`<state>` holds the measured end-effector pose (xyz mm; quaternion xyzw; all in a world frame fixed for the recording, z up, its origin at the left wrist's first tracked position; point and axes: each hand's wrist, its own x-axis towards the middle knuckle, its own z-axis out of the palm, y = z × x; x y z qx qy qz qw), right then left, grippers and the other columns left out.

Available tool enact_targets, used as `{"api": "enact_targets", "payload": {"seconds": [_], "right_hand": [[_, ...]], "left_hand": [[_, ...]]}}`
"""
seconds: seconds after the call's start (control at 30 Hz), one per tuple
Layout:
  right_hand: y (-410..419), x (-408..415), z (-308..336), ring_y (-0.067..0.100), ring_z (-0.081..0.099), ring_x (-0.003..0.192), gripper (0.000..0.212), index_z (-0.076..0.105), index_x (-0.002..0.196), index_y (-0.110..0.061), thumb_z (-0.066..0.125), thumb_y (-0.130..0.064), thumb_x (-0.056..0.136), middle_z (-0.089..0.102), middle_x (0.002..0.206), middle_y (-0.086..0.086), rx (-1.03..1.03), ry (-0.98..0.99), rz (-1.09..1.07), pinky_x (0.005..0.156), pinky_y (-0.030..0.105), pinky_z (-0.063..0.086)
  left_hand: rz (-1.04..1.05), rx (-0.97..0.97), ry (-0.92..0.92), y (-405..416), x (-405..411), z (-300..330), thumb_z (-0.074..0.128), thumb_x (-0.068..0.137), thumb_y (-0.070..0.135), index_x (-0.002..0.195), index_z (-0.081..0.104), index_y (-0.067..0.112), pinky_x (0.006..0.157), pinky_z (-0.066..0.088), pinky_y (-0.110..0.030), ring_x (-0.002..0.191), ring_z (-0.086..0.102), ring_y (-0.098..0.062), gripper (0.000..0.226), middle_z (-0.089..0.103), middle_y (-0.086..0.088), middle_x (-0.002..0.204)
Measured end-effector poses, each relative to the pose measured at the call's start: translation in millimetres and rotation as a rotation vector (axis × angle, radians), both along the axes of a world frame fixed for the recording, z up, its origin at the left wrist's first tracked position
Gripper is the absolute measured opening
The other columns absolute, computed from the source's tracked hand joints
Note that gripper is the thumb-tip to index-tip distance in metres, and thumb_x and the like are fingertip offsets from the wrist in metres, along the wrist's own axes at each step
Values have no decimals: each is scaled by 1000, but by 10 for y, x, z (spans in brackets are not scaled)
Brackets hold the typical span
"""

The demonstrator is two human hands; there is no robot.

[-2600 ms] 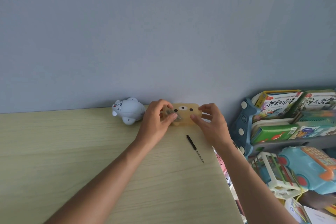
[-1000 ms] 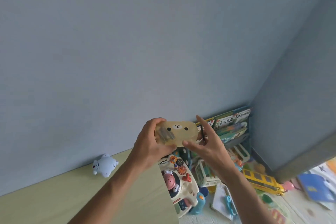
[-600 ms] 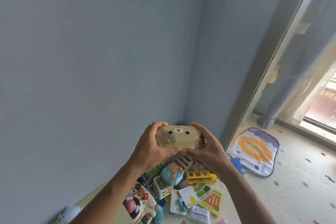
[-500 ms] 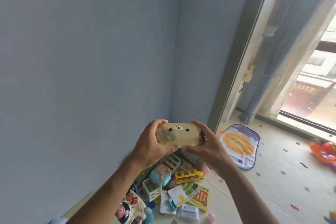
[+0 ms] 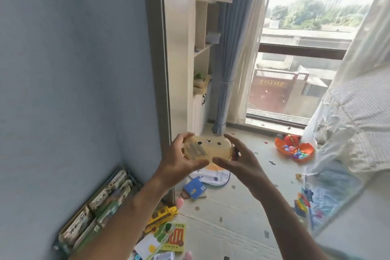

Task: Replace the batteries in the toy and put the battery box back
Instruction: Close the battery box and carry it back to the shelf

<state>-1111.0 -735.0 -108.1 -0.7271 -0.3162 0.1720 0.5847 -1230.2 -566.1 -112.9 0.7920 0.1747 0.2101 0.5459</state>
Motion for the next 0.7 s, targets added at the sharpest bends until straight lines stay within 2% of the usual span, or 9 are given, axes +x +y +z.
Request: {"api": "enact_targets", "payload": {"seconds": [0.07,0.1,0.17,0.23,0.37,0.47,0.6,0.7], "right_hand": [[-178,372,-3,22,64,110,79,46,143,-23,83,-34,74,61,127,9,3,40,-8,87,29,59],[-257,537,1,22,62,110,77,47,141,-24,82,-39,74,60,128,7,-6,53,-4,79,24,58],[-398,852,8,15,60,103,76,47,140,-25,79,-47,74,59,128,4,-8,74,-4,61,13,52],[-514,1161,31,8,57,92,72,48,138,-24,72,-47,74,59,123,3,10,83,-20,55,9,48],[-579,1777,45,-5,59,73,60,57,128,-28,73,-47,74,65,106,-5,26,109,-70,53,12,46],[-490,2267,63,5,57,79,57,58,126,-33,74,-53,74,67,110,-3,15,103,-110,52,14,45],[-243,2965,105,7,53,78,55,58,125,-36,77,-51,75,66,107,-7,31,115,-171,56,17,44],[14,3530,154,10,57,85,56,57,126,-41,76,-52,74,68,113,-6,23,86,-186,57,17,46]], "left_hand": [[-24,-36,-8,-145,404,-6,95,71,19,134,51,30,79,60,-17,95,72,-2,78,67,7,118],[-39,-58,-10,-216,592,-6,95,71,17,133,51,31,80,61,-19,98,73,-6,77,68,5,119],[-74,-97,-23,-339,976,-7,94,72,14,133,51,32,85,63,-26,104,73,-16,77,67,0,123],[-104,-133,-27,-427,1348,1,94,73,12,135,50,32,86,64,-30,107,73,-20,79,67,-2,125],[-144,-214,-33,-455,2041,15,93,74,13,140,48,31,82,63,-25,106,73,-17,82,69,1,124],[-174,-252,-47,-336,2617,10,92,74,15,139,47,32,89,63,-29,109,73,-18,80,68,0,127],[-239,-236,-65,-56,3417,-7,91,76,20,138,49,31,79,61,-19,102,74,-9,76,68,5,124],[-269,-226,-69,223,4026,34,91,77,20,139,48,28,82,61,-21,107,72,-13,76,67,3,123]]}}
